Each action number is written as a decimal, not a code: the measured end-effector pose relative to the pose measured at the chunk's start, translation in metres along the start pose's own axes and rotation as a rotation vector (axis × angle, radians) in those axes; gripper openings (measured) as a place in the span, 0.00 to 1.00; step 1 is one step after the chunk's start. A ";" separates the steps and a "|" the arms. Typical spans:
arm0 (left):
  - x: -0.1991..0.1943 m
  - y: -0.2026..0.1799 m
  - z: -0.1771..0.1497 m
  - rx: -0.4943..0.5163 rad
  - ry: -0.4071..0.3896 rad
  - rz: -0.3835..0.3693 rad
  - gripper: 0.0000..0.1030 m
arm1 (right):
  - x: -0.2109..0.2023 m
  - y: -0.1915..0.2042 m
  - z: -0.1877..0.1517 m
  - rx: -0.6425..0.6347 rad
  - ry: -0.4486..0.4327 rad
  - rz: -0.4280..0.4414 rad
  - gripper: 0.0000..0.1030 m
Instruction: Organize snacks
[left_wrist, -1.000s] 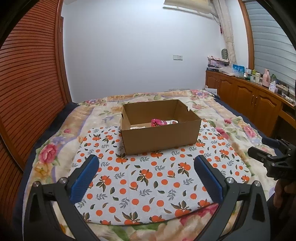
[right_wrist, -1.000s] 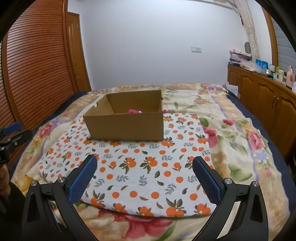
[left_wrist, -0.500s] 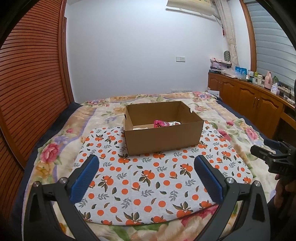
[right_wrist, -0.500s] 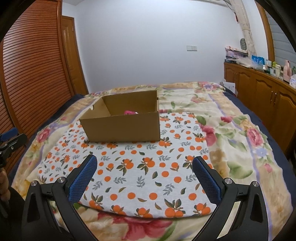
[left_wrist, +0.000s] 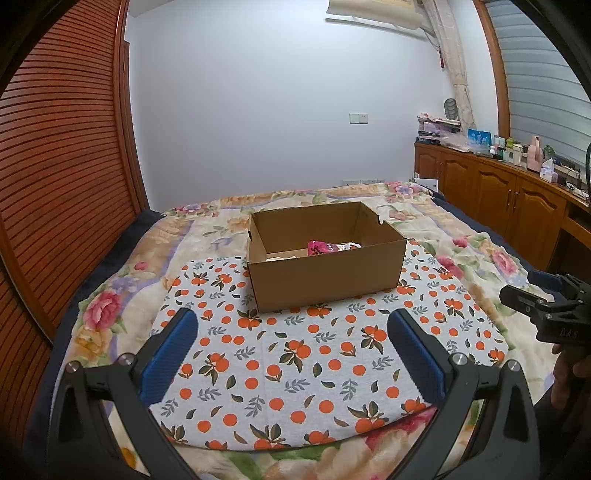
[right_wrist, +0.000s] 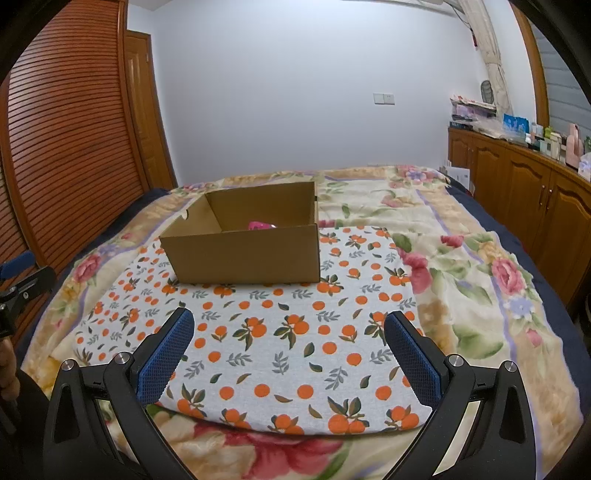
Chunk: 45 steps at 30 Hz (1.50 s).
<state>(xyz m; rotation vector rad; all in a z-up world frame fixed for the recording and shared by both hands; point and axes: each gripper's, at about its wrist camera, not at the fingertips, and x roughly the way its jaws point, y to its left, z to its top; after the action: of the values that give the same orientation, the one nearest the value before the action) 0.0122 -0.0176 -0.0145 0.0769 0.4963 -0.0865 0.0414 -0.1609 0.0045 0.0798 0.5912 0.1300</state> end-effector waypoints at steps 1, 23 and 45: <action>0.000 0.000 0.000 0.000 0.000 0.000 1.00 | 0.000 0.000 0.000 0.001 0.000 0.000 1.00; 0.000 0.003 0.001 0.003 -0.006 0.001 1.00 | 0.000 0.000 -0.001 0.001 -0.002 0.001 1.00; 0.000 0.003 0.001 0.004 -0.006 0.001 1.00 | 0.000 -0.001 -0.002 0.001 -0.001 0.001 1.00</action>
<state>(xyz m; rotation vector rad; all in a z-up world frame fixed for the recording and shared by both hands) 0.0127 -0.0148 -0.0132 0.0806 0.4905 -0.0866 0.0406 -0.1617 0.0029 0.0815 0.5899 0.1309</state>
